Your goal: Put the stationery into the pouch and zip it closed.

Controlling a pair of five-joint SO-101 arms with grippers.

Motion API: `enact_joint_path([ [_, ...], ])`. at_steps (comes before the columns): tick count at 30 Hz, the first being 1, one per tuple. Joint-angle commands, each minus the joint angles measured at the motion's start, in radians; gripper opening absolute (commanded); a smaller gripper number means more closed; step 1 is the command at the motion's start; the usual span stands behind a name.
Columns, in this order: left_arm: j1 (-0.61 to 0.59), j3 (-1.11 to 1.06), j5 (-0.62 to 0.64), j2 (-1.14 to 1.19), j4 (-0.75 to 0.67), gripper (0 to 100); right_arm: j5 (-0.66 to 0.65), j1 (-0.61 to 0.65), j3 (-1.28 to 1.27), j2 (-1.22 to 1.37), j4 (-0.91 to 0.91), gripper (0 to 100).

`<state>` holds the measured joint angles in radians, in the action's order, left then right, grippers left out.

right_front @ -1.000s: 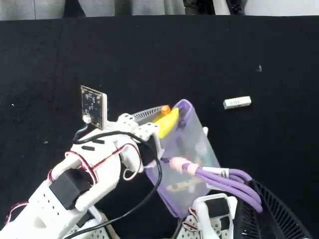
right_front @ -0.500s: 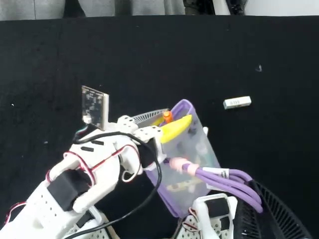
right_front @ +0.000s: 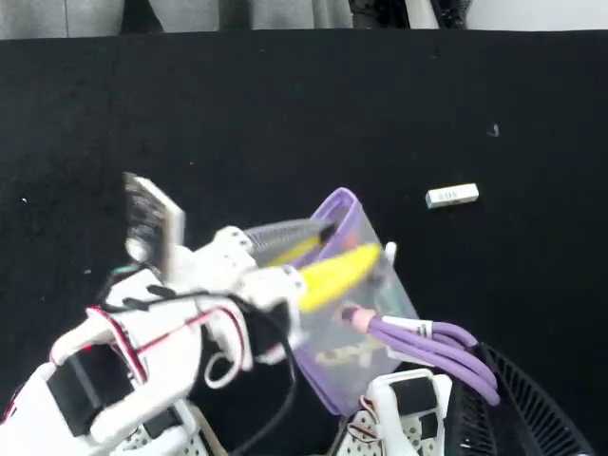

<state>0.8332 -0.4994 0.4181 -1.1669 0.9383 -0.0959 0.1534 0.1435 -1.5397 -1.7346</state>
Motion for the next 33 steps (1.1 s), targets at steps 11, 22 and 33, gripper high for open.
enact_joint_path([
  [11, -0.582, -0.019, 0.077, -0.207, -0.038, 20, -0.041, -0.115, -0.001, 0.012, 0.095, 1.1],
  [22, -0.668, -0.384, 0.074, -0.104, -0.413, 20, -0.049, -0.247, 0.099, 0.166, 0.209, 1.1],
  [33, -0.616, -0.561, 0.077, 0.167, -0.611, 19, -0.048, -0.249, 0.519, 0.351, 0.115, 1.1],
])
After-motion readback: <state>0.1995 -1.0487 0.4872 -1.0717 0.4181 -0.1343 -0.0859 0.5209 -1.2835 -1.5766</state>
